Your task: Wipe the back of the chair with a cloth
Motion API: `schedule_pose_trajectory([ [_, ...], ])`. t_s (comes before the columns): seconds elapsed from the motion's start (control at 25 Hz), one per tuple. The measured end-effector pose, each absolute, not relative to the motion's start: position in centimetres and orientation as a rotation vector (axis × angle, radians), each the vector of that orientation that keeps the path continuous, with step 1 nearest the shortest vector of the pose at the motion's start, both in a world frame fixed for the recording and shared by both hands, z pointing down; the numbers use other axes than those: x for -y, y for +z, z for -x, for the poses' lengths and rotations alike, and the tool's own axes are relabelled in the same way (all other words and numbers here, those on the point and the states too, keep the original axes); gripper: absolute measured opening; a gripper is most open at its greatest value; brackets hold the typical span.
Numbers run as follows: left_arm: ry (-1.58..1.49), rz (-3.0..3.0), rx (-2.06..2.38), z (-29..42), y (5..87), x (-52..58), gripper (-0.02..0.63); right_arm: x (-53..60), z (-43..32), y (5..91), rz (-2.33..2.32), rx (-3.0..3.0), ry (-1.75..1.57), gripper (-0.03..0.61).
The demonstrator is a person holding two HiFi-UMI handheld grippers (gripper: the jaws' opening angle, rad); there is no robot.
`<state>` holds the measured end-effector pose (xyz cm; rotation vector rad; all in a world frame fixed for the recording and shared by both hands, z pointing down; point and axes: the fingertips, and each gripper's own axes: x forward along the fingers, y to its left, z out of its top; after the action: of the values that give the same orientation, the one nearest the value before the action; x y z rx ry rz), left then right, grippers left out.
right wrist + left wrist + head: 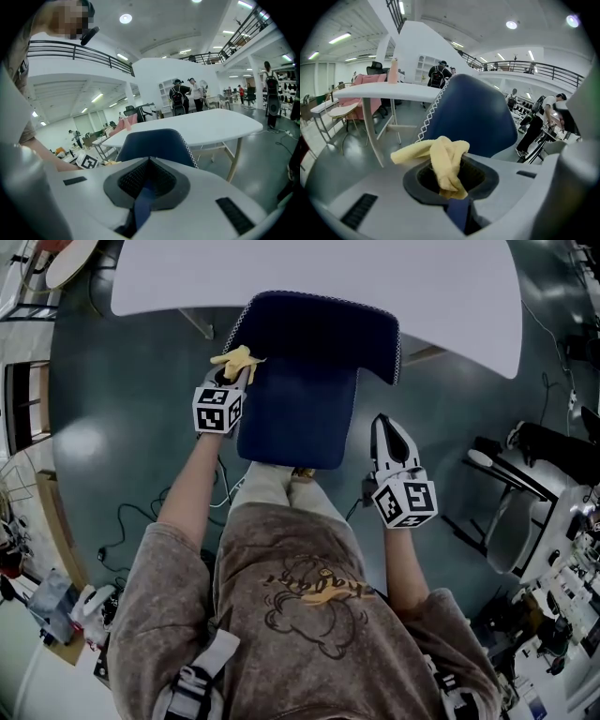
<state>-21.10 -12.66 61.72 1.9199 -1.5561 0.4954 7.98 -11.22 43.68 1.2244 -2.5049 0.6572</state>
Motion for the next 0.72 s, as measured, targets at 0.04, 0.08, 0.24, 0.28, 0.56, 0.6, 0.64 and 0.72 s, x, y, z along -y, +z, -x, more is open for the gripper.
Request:
schedule_pose_trajectory([
  [0.04,0.498,-1.912,1.561,21.2,62.1,12.9,0.077,11.2,-8.0,43.7,-1.226,2.502,0.657,0.026],
  [0.08,0.498,-1.903,1.565,21.3,62.5,13.1,0.077,11.1,-8.0,43.8,-1.229,2.499,0.657,0.027],
  [0.24,0.498,-1.891,1.573,21.1,63.7,14.1,0.077,10.8,-8.5,44.1,-1.244,2.482,0.66,0.026],
  [0.28,0.503,-1.896,1.57,20.9,63.9,14.5,0.077,10.6,-8.6,44.2,-1.246,2.477,0.663,0.027],
  [0.56,0.529,-1.931,1.536,19.6,65.4,16.5,0.077,10.1,-9.3,45.6,-1.253,2.444,0.694,0.026],
  [0.6,0.534,-1.941,1.527,19.4,65.6,16.6,0.077,10.0,-9.3,45.8,-1.253,2.442,0.697,0.026],
  [0.64,0.54,-1.953,1.515,19.1,65.7,16.9,0.077,10.0,-9.3,45.9,-1.254,2.44,0.699,0.026],
  [0.72,0.551,-1.974,1.489,18.6,66.0,17.3,0.077,9.9,-9.5,46.1,-1.258,2.434,0.704,0.026],
])
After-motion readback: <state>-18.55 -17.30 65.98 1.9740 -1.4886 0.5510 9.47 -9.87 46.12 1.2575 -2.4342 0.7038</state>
